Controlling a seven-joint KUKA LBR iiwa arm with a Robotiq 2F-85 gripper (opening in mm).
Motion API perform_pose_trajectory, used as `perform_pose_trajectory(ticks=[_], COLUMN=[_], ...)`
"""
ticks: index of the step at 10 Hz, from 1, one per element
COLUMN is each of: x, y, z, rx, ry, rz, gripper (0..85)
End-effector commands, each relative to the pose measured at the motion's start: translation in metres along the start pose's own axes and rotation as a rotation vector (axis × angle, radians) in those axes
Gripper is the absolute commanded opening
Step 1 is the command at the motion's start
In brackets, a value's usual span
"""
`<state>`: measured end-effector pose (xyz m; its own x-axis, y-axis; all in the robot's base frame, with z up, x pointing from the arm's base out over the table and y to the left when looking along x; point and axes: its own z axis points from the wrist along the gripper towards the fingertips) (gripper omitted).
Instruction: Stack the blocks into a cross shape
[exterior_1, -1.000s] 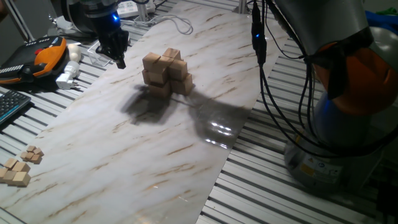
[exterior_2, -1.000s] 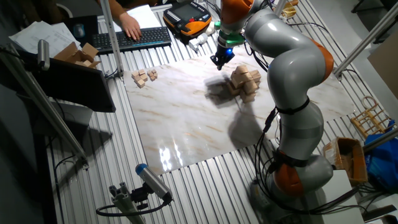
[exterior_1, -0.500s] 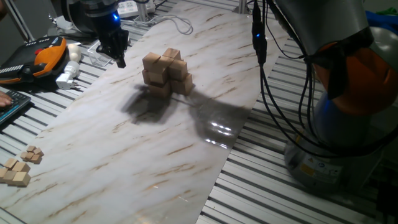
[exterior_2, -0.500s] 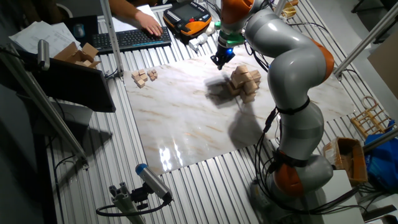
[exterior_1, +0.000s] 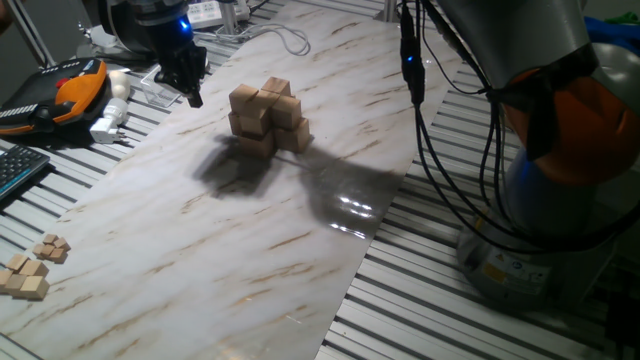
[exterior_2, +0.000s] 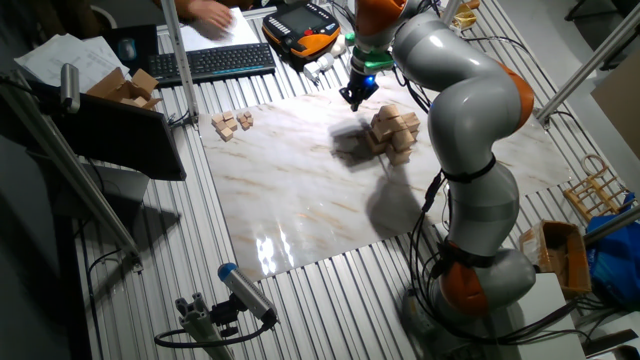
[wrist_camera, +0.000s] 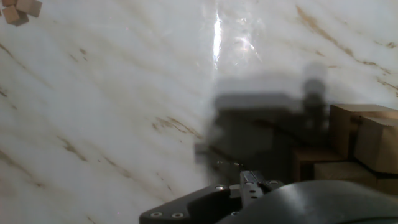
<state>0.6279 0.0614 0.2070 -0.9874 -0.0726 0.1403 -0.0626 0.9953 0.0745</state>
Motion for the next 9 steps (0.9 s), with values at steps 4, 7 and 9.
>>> perform_pose_trajectory(ticks=[4, 7, 9], x=[-0.0003, -0.0001, 0.0000], y=[0.0007, 0.0014, 0.0004], z=[0.0000, 0.0005, 0.0008], rx=[0.001, -0.001, 0.002], ry=[0.000, 0.014, 0.012], rz=[-0.006, -0.002, 0.000], gripper=[0.0, 0.0, 0.0])
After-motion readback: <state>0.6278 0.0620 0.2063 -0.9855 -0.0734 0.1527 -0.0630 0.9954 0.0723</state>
